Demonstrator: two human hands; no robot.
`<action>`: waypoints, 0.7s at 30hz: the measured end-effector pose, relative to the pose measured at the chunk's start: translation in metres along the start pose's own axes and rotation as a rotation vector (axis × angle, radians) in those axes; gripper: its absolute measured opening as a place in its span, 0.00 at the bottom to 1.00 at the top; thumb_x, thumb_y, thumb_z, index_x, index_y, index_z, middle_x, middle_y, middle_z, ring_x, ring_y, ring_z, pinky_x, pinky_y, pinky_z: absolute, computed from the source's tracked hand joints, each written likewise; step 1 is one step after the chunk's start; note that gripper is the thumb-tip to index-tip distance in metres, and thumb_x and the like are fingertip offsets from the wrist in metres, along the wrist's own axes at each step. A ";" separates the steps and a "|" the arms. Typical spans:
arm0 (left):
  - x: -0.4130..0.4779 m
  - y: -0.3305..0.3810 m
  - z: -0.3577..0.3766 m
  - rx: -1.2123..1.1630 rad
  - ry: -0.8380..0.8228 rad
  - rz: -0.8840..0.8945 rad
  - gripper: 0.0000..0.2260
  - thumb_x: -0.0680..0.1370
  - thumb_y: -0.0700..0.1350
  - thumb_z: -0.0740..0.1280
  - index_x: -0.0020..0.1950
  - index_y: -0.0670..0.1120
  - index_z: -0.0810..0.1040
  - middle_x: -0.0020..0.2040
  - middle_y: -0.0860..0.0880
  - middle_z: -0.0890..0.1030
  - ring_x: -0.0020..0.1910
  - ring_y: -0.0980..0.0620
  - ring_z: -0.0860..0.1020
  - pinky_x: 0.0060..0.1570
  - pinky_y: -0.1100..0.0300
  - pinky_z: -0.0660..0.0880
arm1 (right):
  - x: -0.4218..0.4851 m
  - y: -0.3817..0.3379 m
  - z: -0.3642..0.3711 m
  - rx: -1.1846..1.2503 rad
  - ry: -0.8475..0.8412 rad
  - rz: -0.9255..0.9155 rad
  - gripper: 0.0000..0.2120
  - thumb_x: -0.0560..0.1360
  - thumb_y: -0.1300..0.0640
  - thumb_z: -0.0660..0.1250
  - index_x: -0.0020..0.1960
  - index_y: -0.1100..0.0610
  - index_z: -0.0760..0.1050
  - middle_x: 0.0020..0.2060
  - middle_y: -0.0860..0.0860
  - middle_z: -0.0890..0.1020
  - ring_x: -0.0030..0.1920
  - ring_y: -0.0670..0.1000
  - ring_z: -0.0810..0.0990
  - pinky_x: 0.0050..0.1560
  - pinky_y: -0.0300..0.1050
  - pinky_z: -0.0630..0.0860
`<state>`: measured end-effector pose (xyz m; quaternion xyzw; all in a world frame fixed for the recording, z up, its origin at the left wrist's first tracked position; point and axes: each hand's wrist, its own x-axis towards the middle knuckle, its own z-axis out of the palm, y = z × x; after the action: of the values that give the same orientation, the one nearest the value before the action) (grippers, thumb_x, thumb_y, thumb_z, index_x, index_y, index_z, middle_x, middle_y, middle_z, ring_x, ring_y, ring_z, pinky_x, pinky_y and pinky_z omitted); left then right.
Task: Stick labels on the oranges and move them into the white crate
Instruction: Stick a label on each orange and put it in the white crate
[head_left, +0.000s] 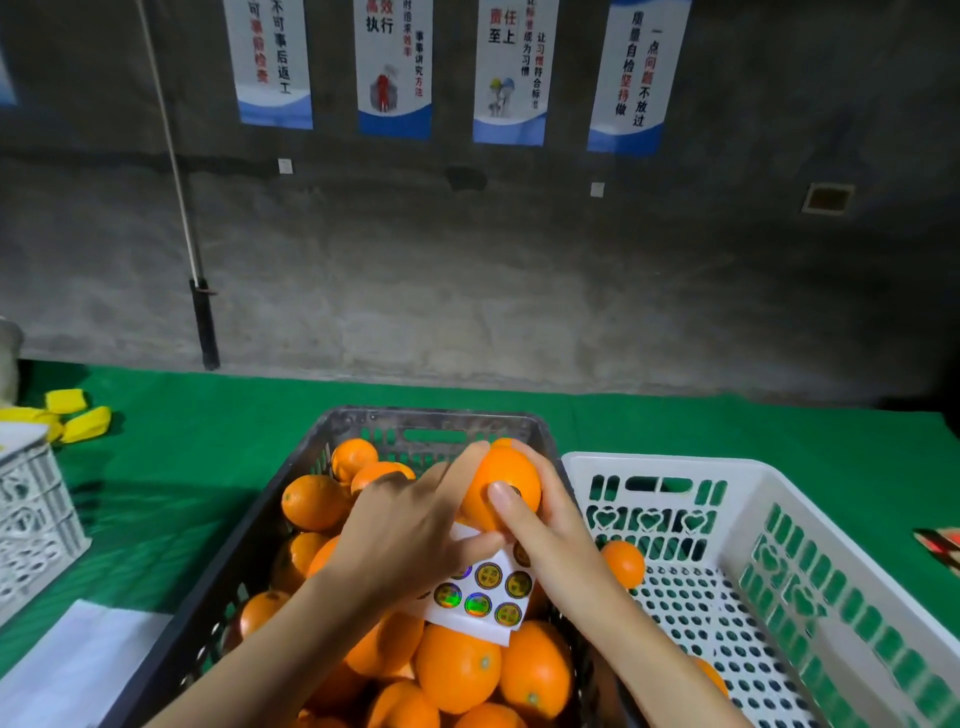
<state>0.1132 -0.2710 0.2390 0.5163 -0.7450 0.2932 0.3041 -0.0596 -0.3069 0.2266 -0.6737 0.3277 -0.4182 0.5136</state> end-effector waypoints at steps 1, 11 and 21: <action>0.000 0.001 0.000 -0.005 0.013 0.023 0.35 0.73 0.69 0.63 0.67 0.44 0.76 0.35 0.52 0.81 0.23 0.55 0.73 0.23 0.68 0.61 | 0.000 -0.001 0.000 0.008 0.005 -0.011 0.31 0.65 0.25 0.68 0.66 0.27 0.66 0.62 0.39 0.78 0.57 0.41 0.82 0.52 0.40 0.81; 0.003 -0.001 -0.012 -0.178 0.109 -0.198 0.30 0.82 0.62 0.48 0.54 0.42 0.82 0.31 0.50 0.79 0.23 0.52 0.75 0.18 0.59 0.68 | 0.021 0.003 -0.047 0.299 0.648 0.010 0.16 0.80 0.33 0.54 0.55 0.43 0.72 0.49 0.55 0.81 0.42 0.53 0.81 0.44 0.50 0.78; -0.002 -0.006 0.003 -0.216 -0.074 -0.454 0.27 0.79 0.63 0.47 0.28 0.48 0.65 0.22 0.51 0.65 0.21 0.50 0.67 0.24 0.55 0.65 | 0.002 0.101 -0.115 -0.621 0.439 0.621 0.31 0.80 0.35 0.56 0.66 0.62 0.65 0.48 0.57 0.80 0.45 0.57 0.80 0.50 0.53 0.78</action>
<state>0.1188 -0.2736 0.2364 0.6456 -0.6474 0.1170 0.3879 -0.1634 -0.3825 0.1437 -0.5614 0.7228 -0.2601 0.3079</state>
